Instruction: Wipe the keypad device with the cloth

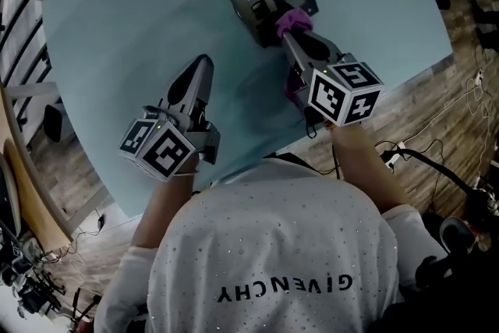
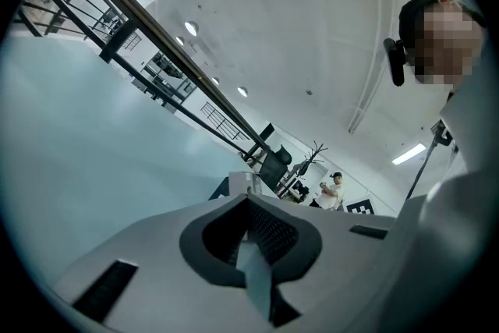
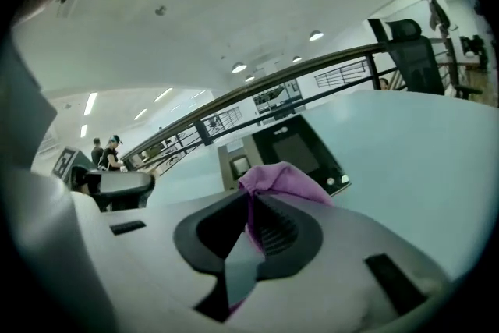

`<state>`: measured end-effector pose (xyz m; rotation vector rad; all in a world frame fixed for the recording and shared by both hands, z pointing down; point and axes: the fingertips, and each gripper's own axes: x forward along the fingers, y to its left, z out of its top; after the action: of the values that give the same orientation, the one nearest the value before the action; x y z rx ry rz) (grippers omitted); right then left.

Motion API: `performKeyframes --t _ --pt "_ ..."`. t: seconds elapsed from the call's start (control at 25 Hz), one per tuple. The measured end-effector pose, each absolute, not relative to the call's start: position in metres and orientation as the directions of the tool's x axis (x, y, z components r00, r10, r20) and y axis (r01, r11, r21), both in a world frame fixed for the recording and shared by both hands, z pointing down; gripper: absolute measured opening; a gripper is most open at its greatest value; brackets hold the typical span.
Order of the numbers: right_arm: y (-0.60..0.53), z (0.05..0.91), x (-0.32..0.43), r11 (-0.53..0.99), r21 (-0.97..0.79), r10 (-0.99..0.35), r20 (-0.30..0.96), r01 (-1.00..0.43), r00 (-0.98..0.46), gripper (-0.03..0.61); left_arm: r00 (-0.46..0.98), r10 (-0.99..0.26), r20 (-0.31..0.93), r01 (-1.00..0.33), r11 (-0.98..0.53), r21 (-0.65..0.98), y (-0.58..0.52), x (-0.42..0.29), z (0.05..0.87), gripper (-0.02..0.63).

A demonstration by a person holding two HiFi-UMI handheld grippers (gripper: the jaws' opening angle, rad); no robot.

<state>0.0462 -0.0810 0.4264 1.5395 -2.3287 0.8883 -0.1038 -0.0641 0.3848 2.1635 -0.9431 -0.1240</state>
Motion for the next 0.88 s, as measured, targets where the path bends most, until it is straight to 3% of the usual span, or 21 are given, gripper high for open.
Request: performKeyframes --t 0.32,0.88 --pt "-0.064 0.440 0.003 0.496 -0.254 -0.619 0.567 -0.831 -0.543 0.029 0.772 -0.610 0.176 -0.536 -0.477 0.697 -0.062 -0.078 0.376 0.000" --pt "-0.095 0.450 0.077 0.302 -0.338 -0.668 0.592 -0.891 -0.451 0.029 0.727 -0.658 0.196 -0.581 -0.438 0.686 -0.095 -0.096 0.379 0.000"
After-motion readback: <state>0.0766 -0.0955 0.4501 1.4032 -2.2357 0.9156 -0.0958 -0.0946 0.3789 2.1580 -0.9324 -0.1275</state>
